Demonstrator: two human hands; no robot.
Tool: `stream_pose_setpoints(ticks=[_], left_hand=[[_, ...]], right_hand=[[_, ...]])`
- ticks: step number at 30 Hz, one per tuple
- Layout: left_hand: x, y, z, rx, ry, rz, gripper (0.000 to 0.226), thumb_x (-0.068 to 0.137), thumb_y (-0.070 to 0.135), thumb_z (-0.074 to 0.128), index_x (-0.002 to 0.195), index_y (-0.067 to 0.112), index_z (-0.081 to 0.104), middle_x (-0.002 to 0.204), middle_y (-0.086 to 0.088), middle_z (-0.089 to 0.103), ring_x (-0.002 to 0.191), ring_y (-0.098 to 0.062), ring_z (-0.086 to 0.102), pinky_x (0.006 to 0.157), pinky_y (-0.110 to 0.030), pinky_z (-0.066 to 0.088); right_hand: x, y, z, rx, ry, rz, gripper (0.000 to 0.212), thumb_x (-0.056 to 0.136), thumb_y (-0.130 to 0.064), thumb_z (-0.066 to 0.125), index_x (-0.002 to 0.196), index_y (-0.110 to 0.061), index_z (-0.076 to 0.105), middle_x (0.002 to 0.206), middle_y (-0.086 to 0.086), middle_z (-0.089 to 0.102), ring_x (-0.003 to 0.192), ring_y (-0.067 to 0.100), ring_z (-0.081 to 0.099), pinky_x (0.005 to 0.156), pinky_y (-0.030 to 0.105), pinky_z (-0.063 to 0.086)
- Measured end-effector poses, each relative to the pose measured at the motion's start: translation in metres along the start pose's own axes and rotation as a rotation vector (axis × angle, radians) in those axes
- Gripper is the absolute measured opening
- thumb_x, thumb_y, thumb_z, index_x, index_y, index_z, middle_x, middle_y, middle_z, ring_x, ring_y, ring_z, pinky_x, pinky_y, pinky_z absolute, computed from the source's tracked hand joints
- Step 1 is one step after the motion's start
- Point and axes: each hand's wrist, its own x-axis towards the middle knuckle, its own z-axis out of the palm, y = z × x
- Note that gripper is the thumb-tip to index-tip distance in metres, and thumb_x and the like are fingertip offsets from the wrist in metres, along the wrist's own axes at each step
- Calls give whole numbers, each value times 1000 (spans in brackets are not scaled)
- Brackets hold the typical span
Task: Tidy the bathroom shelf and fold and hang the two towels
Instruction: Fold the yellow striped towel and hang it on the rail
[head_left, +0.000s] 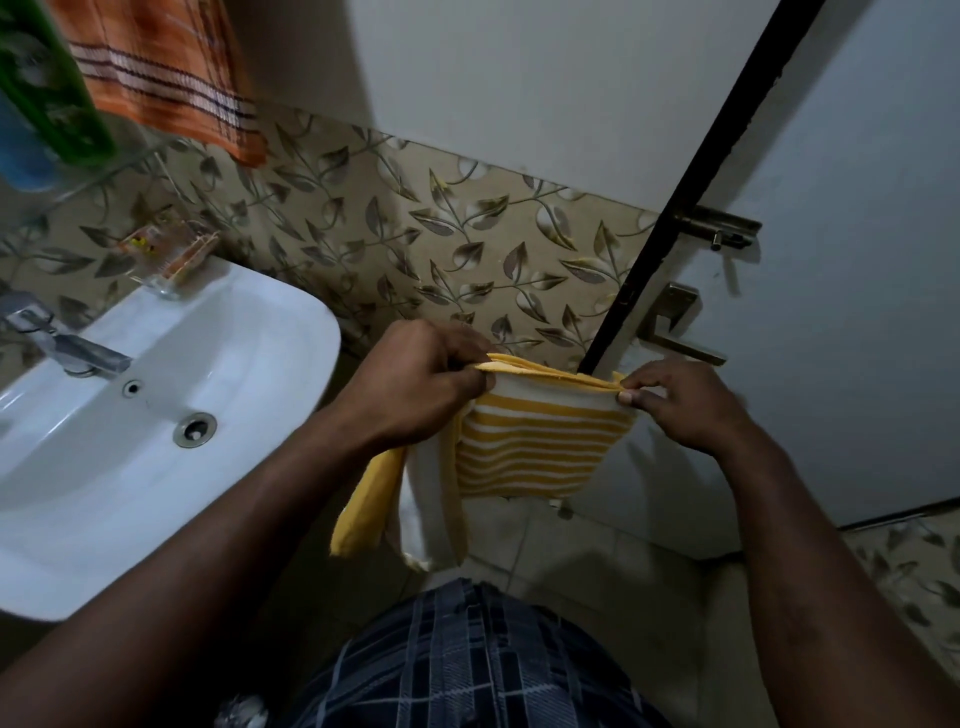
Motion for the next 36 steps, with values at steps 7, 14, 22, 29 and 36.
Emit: stream_pose_setpoints(ticks=[7, 14, 22, 29, 36], left_hand=[[10, 25, 1, 95, -154, 108, 30, 86, 28, 64, 107, 16, 82, 115, 8, 76, 97, -6, 71, 82, -39, 61], [10, 25, -10, 45, -132, 13, 17, 91, 18, 74, 105, 19, 84, 107, 11, 77, 96, -2, 70, 85, -34, 59], [7, 23, -27, 18, -121, -257, 11, 87, 15, 77, 95, 18, 85, 95, 8, 79, 85, -7, 72, 85, -40, 61], [3, 20, -41, -121, -147, -433, 10, 88, 11, 76, 92, 14, 84, 96, 4, 81, 91, -14, 76, 92, -43, 61], [-1, 16, -44, -193, -168, -475, 15, 87, 12, 77, 92, -1, 81, 96, -8, 80, 94, -26, 77, 93, -54, 60]], right_hand=[[-6, -85, 2, 423, -254, -288, 67, 81, -25, 89, 142, -31, 61, 139, -19, 63, 133, -2, 55, 111, 25, 44], [-2, -120, 18, 696, -172, -386, 40, 82, -22, 85, 118, -23, 69, 110, -8, 72, 108, 17, 71, 95, 50, 59], [-10, -127, 42, 896, -110, -323, 20, 93, -11, 74, 110, -19, 66, 98, -6, 74, 99, 17, 71, 86, 37, 60], [-13, -138, 45, 912, -100, -341, 20, 97, -7, 71, 106, -23, 64, 92, -8, 70, 90, 11, 69, 77, 30, 57], [-10, -139, 41, 861, -132, -350, 15, 93, -3, 74, 101, -15, 70, 94, -14, 68, 91, 4, 65, 82, 26, 56]])
